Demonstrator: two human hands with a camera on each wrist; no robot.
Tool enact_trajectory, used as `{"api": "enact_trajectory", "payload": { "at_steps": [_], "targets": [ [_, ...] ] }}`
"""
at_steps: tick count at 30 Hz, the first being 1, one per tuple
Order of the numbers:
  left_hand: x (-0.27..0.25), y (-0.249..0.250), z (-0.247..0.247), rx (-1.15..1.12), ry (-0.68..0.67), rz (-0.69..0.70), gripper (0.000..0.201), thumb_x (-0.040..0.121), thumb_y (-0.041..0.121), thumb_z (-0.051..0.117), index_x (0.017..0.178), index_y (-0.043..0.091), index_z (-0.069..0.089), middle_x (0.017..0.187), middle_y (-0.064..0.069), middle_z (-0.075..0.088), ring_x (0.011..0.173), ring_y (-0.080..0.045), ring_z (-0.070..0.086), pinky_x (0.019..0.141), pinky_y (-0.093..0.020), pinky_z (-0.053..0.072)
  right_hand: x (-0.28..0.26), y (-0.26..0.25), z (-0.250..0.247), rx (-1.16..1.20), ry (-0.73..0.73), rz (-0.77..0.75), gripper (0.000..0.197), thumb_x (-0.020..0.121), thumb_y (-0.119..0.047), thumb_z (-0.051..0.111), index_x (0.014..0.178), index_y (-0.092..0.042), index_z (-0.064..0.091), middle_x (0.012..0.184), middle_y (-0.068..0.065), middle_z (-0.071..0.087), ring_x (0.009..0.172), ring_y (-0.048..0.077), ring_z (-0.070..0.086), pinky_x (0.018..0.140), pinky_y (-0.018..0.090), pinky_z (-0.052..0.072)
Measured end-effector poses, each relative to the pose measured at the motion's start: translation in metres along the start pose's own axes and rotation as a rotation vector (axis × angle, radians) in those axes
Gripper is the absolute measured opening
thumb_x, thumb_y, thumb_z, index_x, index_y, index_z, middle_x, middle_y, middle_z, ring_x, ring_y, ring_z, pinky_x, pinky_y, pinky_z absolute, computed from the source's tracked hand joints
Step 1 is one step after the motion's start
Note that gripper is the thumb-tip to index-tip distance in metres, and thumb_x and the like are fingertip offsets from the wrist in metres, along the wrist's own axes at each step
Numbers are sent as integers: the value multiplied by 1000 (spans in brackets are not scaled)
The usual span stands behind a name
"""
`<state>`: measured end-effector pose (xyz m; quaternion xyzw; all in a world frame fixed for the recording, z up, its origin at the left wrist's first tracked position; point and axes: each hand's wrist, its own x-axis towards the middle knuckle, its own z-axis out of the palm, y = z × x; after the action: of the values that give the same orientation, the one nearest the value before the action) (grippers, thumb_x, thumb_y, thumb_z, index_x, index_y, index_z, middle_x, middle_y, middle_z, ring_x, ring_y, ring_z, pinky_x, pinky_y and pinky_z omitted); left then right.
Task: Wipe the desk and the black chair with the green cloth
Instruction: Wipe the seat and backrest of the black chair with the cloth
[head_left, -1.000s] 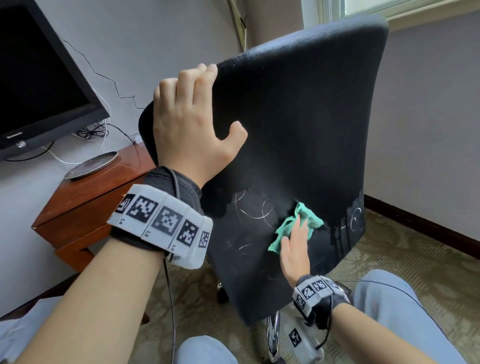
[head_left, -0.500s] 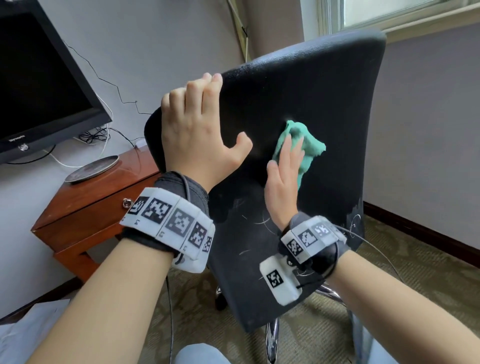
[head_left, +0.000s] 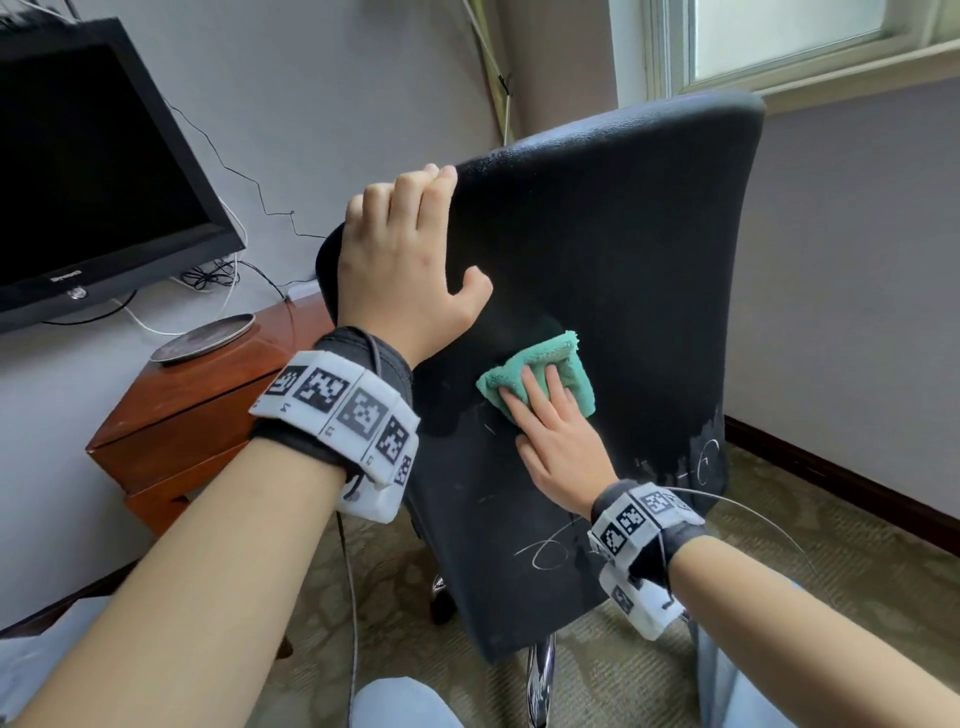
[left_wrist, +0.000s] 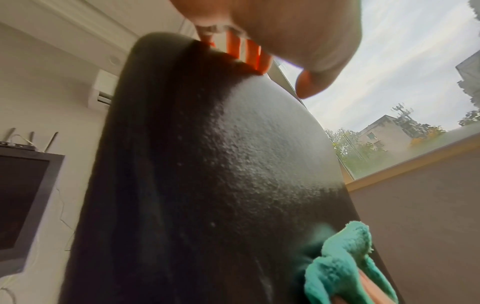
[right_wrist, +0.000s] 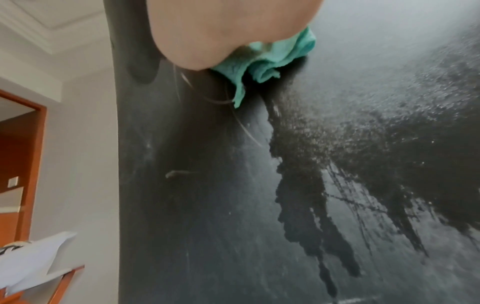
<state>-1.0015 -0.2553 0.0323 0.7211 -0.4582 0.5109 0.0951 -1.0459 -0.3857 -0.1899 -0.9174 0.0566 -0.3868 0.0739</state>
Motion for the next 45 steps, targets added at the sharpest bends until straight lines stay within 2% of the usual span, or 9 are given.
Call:
{"api": "enact_trajectory", "payload": {
  "at_steps": [4,7,9,14,21,28,33,39,45],
  "targets": [
    [-8,-15,-6,17,-105,-17,72,79,38,40,143,7,34,145,-13,39,127,-31,37,107,-41,27,11,7,-21,50,4,51,57,90,-28,29,146,-21,32,155,0,19,142,26,11,114,44,17],
    [-21,-25,-7,3,-178,-129,78,83,35,45,150,7,17,155,-12,21,140,-28,23,114,-39,16,28,15,-36,194,113,233,58,92,-25,25,150,-22,22,158,4,7,146,28,2,119,39,6],
    [-28,-29,-9,3,-199,-145,81,84,31,52,150,7,13,157,-11,16,143,-26,19,116,-38,14,40,20,-44,330,240,368,57,95,-18,28,151,-18,16,159,9,3,146,29,-1,119,39,7],
    [-29,-24,-8,-15,-198,-131,85,80,38,50,150,7,13,156,-12,18,145,-26,14,116,-34,12,60,35,-52,699,422,827,57,99,-11,27,152,-18,9,160,2,-2,147,18,-3,113,24,5],
    [-28,-14,-4,-8,-169,-124,89,76,46,44,150,5,16,155,-13,21,144,-29,16,116,-35,13,56,-17,-39,898,442,1014,60,97,-8,24,152,-23,6,160,0,-4,147,20,-4,116,32,2],
    [-28,-17,-14,-71,-216,-103,86,78,41,46,150,6,14,155,-12,22,144,-27,18,115,-33,16,39,-77,-37,1028,293,873,62,98,-7,26,151,-27,2,159,0,-10,146,18,-11,118,36,-2],
    [-28,-18,-18,-112,-223,-110,84,79,38,48,150,8,15,154,-10,23,142,-25,20,112,-35,25,55,-91,-52,1101,481,843,52,99,-17,35,148,-31,25,159,-4,7,145,12,5,119,39,10],
    [-29,-17,-16,-129,-178,-120,81,80,36,48,149,7,19,152,-11,27,140,-25,25,110,-31,28,56,-94,-32,853,543,740,59,95,-23,49,148,-28,24,159,0,10,142,19,11,111,26,8],
    [-28,-15,-13,-142,-160,-135,81,78,37,46,148,5,21,150,-11,29,139,-25,27,110,-29,26,39,-86,9,707,538,722,57,95,-22,47,148,-21,25,159,6,8,145,20,3,114,24,0]
  ]
}}
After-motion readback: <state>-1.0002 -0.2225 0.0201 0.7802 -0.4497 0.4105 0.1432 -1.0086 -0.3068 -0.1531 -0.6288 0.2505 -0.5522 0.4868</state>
